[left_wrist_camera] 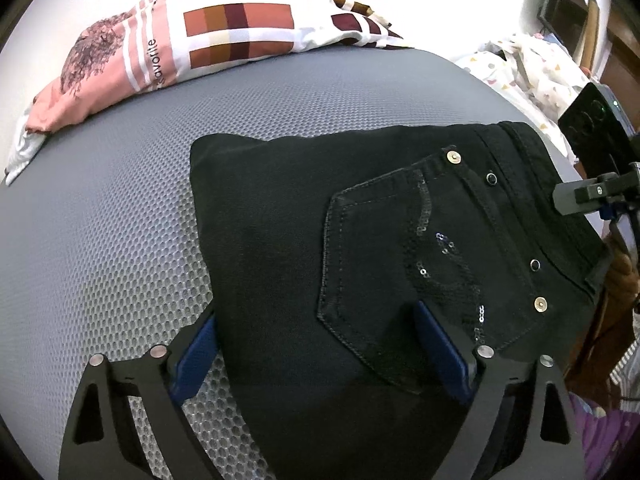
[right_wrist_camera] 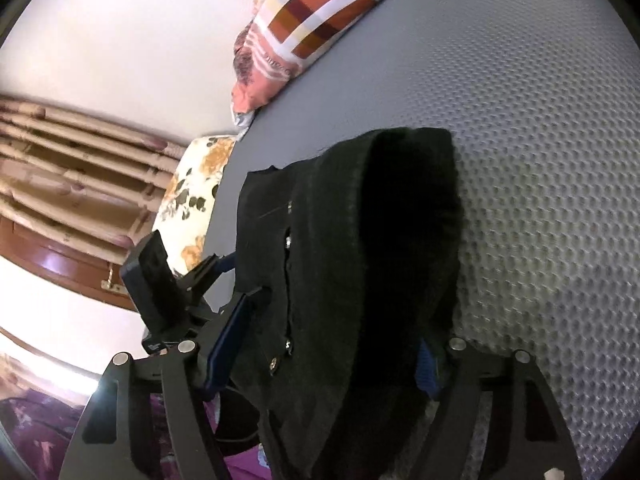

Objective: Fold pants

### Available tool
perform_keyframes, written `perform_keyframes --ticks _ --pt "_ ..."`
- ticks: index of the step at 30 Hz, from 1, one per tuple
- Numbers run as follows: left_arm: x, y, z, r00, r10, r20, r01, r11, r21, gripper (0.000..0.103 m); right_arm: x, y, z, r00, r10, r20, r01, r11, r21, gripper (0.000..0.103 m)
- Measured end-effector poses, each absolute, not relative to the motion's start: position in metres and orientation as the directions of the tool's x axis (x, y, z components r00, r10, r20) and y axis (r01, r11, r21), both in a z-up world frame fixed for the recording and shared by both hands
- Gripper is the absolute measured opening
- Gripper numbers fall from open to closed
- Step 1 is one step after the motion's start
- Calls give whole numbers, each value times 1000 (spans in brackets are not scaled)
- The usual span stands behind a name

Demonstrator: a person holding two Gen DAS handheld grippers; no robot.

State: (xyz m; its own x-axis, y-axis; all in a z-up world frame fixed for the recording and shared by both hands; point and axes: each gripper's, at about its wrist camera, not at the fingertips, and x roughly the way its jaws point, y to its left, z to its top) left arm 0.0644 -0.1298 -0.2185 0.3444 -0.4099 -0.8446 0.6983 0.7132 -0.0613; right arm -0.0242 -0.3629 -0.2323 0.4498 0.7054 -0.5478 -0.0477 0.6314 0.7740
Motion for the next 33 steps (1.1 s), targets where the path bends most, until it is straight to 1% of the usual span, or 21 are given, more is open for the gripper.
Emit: perform_keyframes --ticks 2,4,5,7,8,11,14,16,17,18,19,21,22,23,27,28,29,31,33 --pt "64 -128 -217 342 -417 -842 700 711 -68 88 -23 -357 -231 445 722 -529 -63 615 786 71" --pt "64 -128 -217 341 -419 -842 703 708 -67 87 -22 -352 -229 438 730 -525 -78 613 787 69" --pt "64 -127 -217 338 -419 -843 704 707 -69 87 -22 -350 -229 422 738 -527 -90 612 786 65" --pt "66 -127 -217 326 -420 -847 703 707 -80 87 -21 -347 -232 398 714 -576 -91 655 750 58" --pt "67 -126 -217 318 -424 -848 703 705 -90 87 -21 -349 -233 399 711 -580 -84 658 749 54" --pt "71 -124 -219 288 -436 -853 709 695 -116 89 -21 -361 -241 386 751 -537 -39 594 803 53" --pt "77 -120 -220 254 -462 -850 696 698 -172 89 -22 -363 -244 394 760 -517 -34 574 818 53" --pt "75 -123 -220 257 -455 -853 701 695 -160 89 -23 -360 -243 418 750 -513 -42 580 813 53" --pt "74 -124 -219 263 -454 -851 702 695 -154 88 -23 -357 -243 426 738 -523 -46 594 803 46" --pt "73 -124 -219 269 -456 -848 701 697 -152 87 -22 -353 -242 432 722 -540 -47 616 786 32" --pt "73 -123 -218 275 -458 -845 698 700 -152 82 -21 -351 -243 435 704 -561 -43 639 768 27" --pt "74 -117 -215 282 -471 -836 684 709 -168 73 -22 -354 -245 446 710 -545 -36 623 781 25" --pt "77 -113 -215 278 -478 -833 675 714 -185 68 -23 -356 -245 447 715 -537 -36 614 789 25" --pt "79 -110 -215 267 -487 -831 670 714 -203 67 -24 -356 -245 448 720 -530 -41 609 792 24" --pt "86 -107 -215 239 -497 -834 669 707 -229 66 -23 -362 -251 431 734 -525 -18 589 808 24" --pt "88 -107 -215 232 -497 -836 668 706 -235 67 -22 -366 -254 427 746 -512 -3 567 824 24" --pt "90 -106 -216 224 -498 -838 664 707 -243 71 -22 -368 -255 422 752 -507 7 556 831 24" --pt "92 -106 -217 205 -512 -834 670 695 -262 75 -21 -369 -255 405 757 -513 23 552 833 26" --pt "91 -108 -218 200 -508 -838 686 683 -250 77 -23 -375 -255 398 767 -503 45 531 846 36"
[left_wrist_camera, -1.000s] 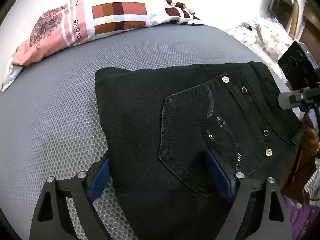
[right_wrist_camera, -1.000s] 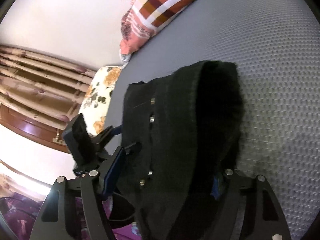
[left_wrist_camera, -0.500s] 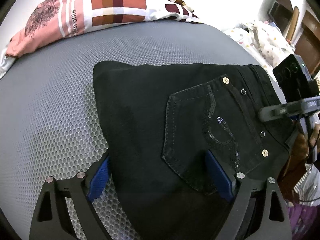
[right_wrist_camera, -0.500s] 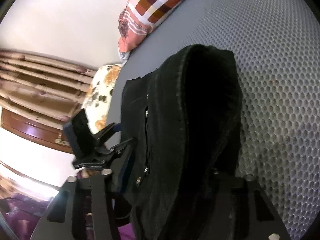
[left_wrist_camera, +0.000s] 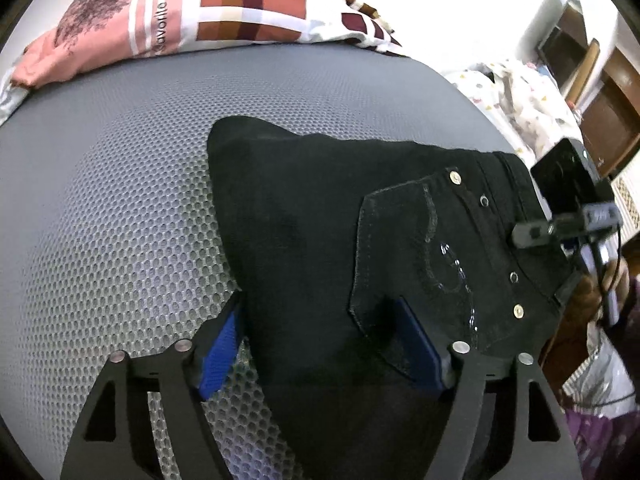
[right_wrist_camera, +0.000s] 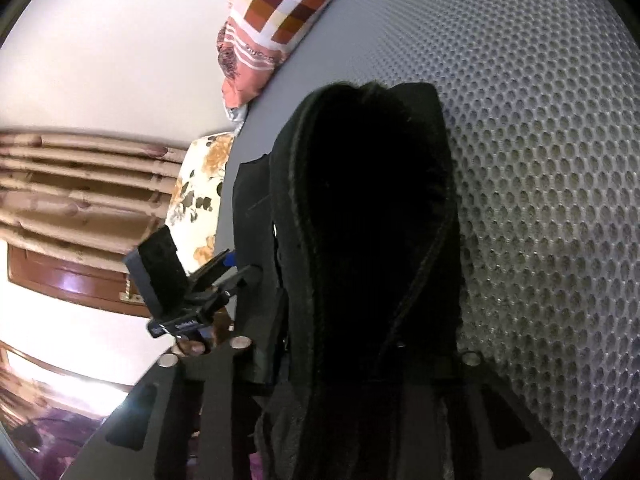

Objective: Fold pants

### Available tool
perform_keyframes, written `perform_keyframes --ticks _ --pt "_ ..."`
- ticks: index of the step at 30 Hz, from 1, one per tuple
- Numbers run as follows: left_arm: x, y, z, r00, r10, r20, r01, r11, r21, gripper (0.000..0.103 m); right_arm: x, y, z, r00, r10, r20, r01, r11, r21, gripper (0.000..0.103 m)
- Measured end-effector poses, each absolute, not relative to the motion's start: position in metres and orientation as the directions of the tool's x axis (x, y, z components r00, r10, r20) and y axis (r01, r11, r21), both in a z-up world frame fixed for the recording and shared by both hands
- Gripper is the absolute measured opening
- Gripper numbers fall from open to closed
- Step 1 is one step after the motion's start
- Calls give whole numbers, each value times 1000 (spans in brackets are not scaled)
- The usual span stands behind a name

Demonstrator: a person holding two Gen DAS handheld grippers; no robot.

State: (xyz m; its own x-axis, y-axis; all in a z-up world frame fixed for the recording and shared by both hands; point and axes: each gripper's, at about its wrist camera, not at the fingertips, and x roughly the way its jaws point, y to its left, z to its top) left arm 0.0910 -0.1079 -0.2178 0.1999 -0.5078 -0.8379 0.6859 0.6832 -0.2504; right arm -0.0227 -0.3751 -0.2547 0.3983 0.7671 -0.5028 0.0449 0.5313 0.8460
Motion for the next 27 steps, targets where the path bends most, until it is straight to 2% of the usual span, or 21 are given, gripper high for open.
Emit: perform_keyframes --ticks 1,4,6,8,10,11,13,18,19,20,21,27 --pt "89 -111 -218 200 -499 -843 700 675 -233 81 -26 -380 -254 402 767 -501 52 527 848 39" --pt "82 -120 -221 195 -480 -856 735 649 -197 94 -36 -392 -246 418 765 -490 52 518 854 55" --pt "79 -124 -222 198 -469 -861 745 643 -179 97 -42 -402 -239 443 747 -496 55 529 847 68" --pt "79 -125 -223 197 -469 -861 740 647 -183 98 -47 -413 -237 465 738 -488 65 522 851 69" --pt "79 -124 -222 192 -475 -859 736 649 -195 98 -52 -424 -236 482 709 -515 89 545 833 74" --pt "79 -124 -222 189 -476 -859 735 649 -198 98 -54 -429 -240 480 706 -521 103 544 833 72" --pt "79 -124 -222 187 -476 -860 733 650 -201 98 -54 -433 -242 476 744 -470 84 493 866 73" --pt "80 -124 -222 175 -478 -861 727 652 -214 100 -41 -409 -240 406 763 -503 26 540 841 72" --pt "80 -125 -222 173 -477 -862 727 652 -215 100 -38 -402 -238 389 754 -529 17 568 823 74" --pt "80 -125 -222 171 -476 -863 728 651 -215 100 -35 -397 -237 376 761 -529 5 569 822 81" --pt "80 -125 -221 169 -477 -862 727 651 -217 100 -33 -395 -237 371 772 -516 -3 556 831 83" --pt "82 -124 -222 164 -490 -856 723 650 -234 101 -31 -387 -233 340 812 -474 -52 519 853 83"
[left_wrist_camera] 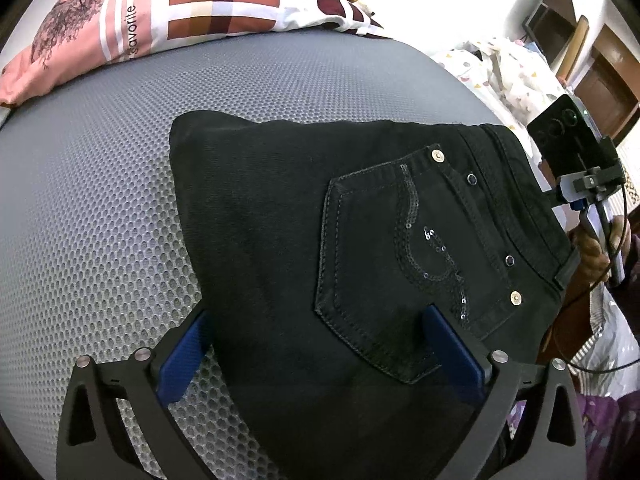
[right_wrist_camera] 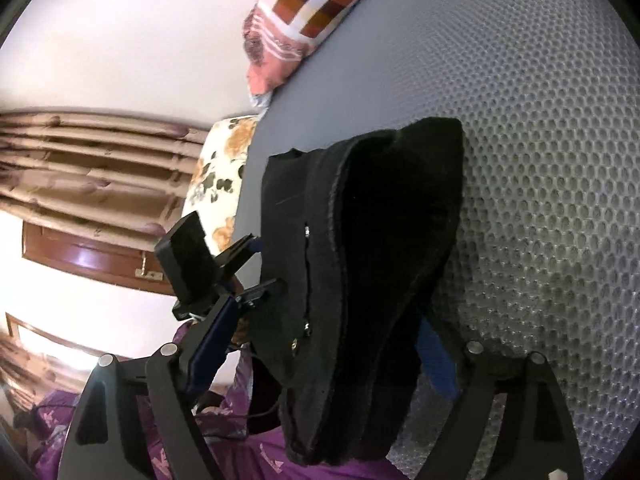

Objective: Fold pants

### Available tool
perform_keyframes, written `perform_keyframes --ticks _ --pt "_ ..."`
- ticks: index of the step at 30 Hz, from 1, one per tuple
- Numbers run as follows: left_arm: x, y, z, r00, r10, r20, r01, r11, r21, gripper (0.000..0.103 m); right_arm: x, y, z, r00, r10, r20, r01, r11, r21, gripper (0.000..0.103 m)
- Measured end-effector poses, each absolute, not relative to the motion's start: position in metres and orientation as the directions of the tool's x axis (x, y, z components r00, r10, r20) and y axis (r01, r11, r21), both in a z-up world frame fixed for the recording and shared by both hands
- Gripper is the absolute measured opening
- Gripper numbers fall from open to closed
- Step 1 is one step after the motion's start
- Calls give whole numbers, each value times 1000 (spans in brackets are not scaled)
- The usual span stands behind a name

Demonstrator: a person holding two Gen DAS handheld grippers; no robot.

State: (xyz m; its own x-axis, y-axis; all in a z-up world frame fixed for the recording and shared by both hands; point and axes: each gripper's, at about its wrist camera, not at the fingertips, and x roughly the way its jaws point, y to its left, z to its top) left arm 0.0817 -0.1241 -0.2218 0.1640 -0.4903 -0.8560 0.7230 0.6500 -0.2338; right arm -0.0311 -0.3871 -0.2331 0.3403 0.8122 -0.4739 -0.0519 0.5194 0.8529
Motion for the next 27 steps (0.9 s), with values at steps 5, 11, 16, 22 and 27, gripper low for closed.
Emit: perform_keyframes --ticks 5,11,16,22,27 --pt "79 -127 -223 169 -475 -863 731 648 -213 101 -30 -404 -228 323 700 -637 18 669 743 73" --pt "78 -129 -224 171 -482 -859 730 648 -218 102 -26 -387 -236 227 782 -580 -1 596 803 96" --pt "78 -129 -224 178 -488 -854 729 649 -218 102 -20 -359 -237 241 850 -468 -64 495 867 103" --pt "82 -125 -223 164 -515 -841 709 654 -262 102 -35 -380 -247 401 791 -462 -47 522 852 65" --pt "93 -113 -220 162 -572 -804 622 691 -367 97 -38 -379 -256 426 728 -538 -6 597 802 37"
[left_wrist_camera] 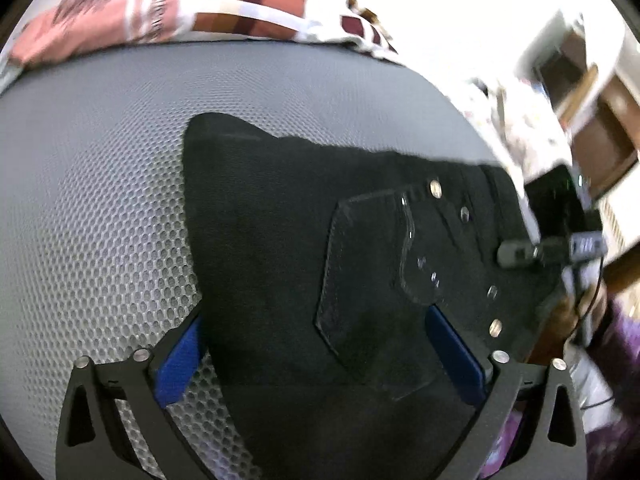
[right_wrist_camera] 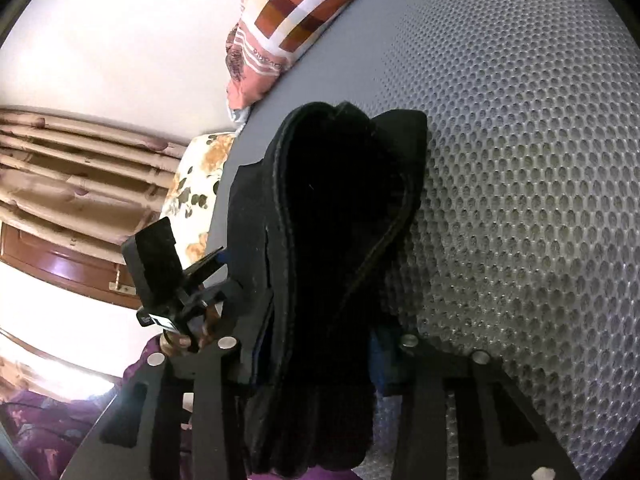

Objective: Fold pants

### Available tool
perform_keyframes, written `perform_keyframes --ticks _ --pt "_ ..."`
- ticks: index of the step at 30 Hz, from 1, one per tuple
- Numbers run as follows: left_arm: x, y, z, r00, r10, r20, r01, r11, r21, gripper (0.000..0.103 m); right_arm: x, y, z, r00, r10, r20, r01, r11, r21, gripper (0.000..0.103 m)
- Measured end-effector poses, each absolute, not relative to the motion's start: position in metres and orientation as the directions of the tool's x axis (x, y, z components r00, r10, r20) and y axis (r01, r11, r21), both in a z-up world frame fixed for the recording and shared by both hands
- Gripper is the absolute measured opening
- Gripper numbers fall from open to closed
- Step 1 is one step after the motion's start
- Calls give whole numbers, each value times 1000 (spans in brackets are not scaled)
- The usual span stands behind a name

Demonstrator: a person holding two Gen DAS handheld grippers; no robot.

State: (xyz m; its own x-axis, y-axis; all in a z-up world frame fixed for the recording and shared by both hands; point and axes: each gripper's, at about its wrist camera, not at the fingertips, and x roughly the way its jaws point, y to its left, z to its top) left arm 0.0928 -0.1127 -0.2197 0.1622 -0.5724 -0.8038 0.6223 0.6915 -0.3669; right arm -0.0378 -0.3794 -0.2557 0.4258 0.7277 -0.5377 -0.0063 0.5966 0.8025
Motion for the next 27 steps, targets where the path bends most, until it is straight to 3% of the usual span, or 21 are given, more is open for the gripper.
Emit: perform_keyframes --ticks 2,5,7,10,12,14,15,19,22,27 --pt "92 -112 -218 189 -548 -815 615 713 -337 79 -38 -381 -256 430 731 -530 13 582 813 37" --pt "97 -101 -216 188 -567 -802 581 722 -375 64 -38 -377 -250 444 733 -515 3 574 819 37" --pt "106 -92 -219 151 -602 -784 552 709 -438 63 -39 -379 -251 445 729 -519 3 579 816 36" --pt "113 -88 -221 119 -611 -782 538 702 -467 63 -35 -379 -257 433 737 -518 25 565 825 38" --pt "114 -91 -219 95 -605 -790 559 689 -461 68 -35 -379 -253 417 729 -542 27 586 810 45" --pt "113 -97 -218 51 -627 -777 584 650 -486 91 -33 -376 -248 407 734 -543 8 592 806 56" --pt "113 -102 -218 39 -641 -767 585 637 -502 96 -33 -373 -246 408 734 -543 -2 596 803 60" --pt "101 -118 -216 126 -596 -793 619 672 -407 96 -29 -361 -242 409 709 -574 -25 637 770 61" --pt "92 -115 -213 194 -558 -807 633 699 -331 49 -35 -366 -244 431 693 -578 -3 642 767 38" --pt "80 -105 -205 246 -538 -806 637 717 -284 42 -45 -367 -245 470 720 -510 14 571 821 35"
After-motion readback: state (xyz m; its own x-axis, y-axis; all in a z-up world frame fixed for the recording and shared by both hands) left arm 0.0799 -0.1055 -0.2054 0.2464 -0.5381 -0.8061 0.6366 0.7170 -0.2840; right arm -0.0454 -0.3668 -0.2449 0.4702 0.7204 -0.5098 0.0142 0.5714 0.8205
